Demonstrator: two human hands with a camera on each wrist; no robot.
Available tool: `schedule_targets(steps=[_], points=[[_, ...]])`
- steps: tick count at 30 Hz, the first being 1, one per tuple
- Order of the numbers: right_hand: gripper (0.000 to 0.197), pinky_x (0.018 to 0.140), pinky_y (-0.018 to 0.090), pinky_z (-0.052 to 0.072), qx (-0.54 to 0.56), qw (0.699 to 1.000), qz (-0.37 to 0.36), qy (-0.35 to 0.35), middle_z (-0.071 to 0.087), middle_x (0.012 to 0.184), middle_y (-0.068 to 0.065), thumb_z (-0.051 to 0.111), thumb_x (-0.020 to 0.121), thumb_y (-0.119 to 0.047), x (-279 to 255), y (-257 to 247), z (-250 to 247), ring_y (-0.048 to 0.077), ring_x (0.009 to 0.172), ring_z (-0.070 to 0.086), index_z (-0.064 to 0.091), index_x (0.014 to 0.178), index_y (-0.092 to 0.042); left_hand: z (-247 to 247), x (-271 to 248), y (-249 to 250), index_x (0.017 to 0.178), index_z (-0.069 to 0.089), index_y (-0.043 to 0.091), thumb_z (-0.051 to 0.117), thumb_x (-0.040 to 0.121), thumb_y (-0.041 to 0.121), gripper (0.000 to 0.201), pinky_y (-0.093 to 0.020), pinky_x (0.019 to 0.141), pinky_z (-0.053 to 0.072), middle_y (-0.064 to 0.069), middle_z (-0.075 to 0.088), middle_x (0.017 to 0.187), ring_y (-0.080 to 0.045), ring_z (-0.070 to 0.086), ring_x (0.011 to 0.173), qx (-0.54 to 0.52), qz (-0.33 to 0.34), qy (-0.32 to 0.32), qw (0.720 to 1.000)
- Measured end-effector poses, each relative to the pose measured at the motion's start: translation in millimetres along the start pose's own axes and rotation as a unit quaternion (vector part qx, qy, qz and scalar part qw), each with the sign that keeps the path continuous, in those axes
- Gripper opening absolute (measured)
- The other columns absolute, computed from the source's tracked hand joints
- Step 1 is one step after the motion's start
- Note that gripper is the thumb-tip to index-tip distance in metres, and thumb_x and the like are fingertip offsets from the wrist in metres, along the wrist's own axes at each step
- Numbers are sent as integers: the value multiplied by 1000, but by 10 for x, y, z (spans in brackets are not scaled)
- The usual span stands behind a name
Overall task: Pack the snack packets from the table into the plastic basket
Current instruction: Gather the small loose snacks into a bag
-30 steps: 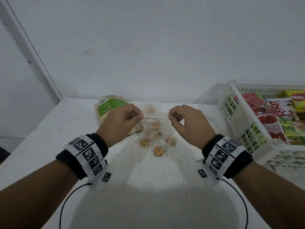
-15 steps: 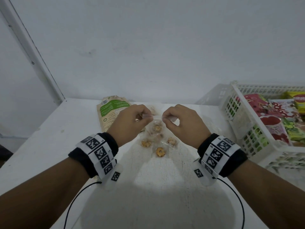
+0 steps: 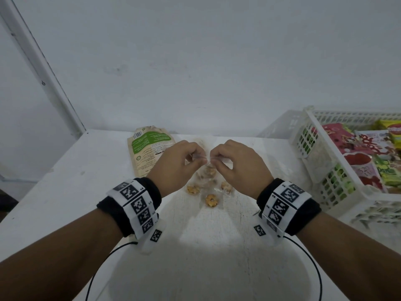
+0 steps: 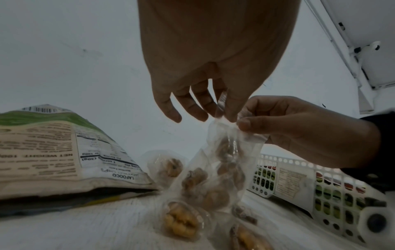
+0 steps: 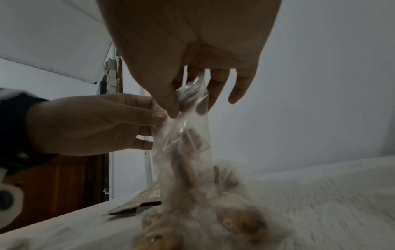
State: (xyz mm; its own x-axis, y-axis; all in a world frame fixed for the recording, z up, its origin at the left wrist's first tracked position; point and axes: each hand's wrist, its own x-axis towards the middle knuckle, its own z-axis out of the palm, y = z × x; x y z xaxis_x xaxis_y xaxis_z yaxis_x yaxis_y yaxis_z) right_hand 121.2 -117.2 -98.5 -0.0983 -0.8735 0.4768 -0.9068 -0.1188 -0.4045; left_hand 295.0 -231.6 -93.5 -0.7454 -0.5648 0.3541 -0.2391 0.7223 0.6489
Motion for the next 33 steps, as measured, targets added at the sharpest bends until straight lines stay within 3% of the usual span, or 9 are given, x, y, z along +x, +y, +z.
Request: schedule_targets(steps=[4, 8, 12, 15, 19, 24, 28, 30, 33], points=[[5, 72, 37, 51, 7, 1000, 0, 24, 59, 88, -15, 61, 97, -27, 18, 1, -20, 7, 83, 57, 65, 93, -28, 7, 0, 34, 99, 65, 26, 69, 94, 35, 11, -25, 80, 48, 12, 62, 95, -5, 59, 91, 2, -7, 26, 1000], [5, 79, 32, 52, 65, 992, 28, 103, 65, 89, -12, 65, 98, -24, 76, -37, -174, 7, 87, 61, 67, 94, -24, -16, -16, 62, 130, 46, 33, 80, 81, 50, 62, -20, 87, 47, 20, 56, 116, 6, 55, 105, -67, -81, -26, 994], [4, 86, 29, 53, 122, 980, 70, 142, 68, 94, -11, 68, 97, -23, 138, -61, -313, 6, 92, 64, 68, 99, -20, 61, -23, 39, 115, 53, 34, 76, 85, 50, 41, -24, 76, 50, 16, 63, 106, 1, 65, 89, -54, -89, -61, 993], [37, 88, 26, 52, 134, 974, 129, 133, 60, 113, -9, 69, 95, -40, 106, 12, -307, 3, 98, 63, 53, 125, -27, 120, 52, 75, 119, 57, 32, 78, 83, 53, 47, -37, 77, 60, 8, 71, 103, -7, 72, 85, -121, -130, -36, 984], [67, 90, 25, 49, 129, 969, 173, 123, 44, 135, -5, 68, 93, -49, -4, 103, -261, 5, 109, 59, 32, 146, -28, 148, 231, 224, 123, 53, 28, 79, 80, 55, 56, -20, 65, 48, 6, 75, 92, 1, 70, 74, -143, -170, -16, 975], [63, 81, 11, 38, 91, 971, 201, 92, 39, 139, -1, 64, 97, -42, -48, 193, -280, 6, 109, 53, 32, 148, -24, 235, 596, 207, 147, 31, 24, 74, 75, 71, 96, -42, 96, 55, 0, 70, 113, -16, 68, 103, -124, -227, -43, 965], [48, 85, 27, 50, 33, 981, 190, 18, 46, 128, -5, 62, 98, -42, -122, 244, -277, 7, 101, 57, 41, 139, -27, 201, 569, 121, 142, 38, 24, 75, 86, 53, 73, -34, 87, 54, 3, 69, 113, -15, 67, 102, -97, -232, -52, 966], [39, 84, 31, 52, 3, 985, 172, -33, 50, 123, -7, 60, 99, -41, -162, 246, -244, 8, 98, 59, 47, 134, -28, 141, 452, 107, 126, 54, 25, 73, 90, 45, 45, -28, 74, 52, 8, 71, 103, -11, 68, 93, -48, -202, -80, 975], [25, 81, 33, 53, -36, 987, 124, -97, 53, 113, -11, 57, 101, -42, -190, 208, -148, 10, 94, 60, 57, 122, -30, -9, 243, 85, 103, 66, 29, 68, 93, 42, 16, -25, 71, 49, 12, 67, 94, -7, 64, 87, 61, -141, -112, 982]])
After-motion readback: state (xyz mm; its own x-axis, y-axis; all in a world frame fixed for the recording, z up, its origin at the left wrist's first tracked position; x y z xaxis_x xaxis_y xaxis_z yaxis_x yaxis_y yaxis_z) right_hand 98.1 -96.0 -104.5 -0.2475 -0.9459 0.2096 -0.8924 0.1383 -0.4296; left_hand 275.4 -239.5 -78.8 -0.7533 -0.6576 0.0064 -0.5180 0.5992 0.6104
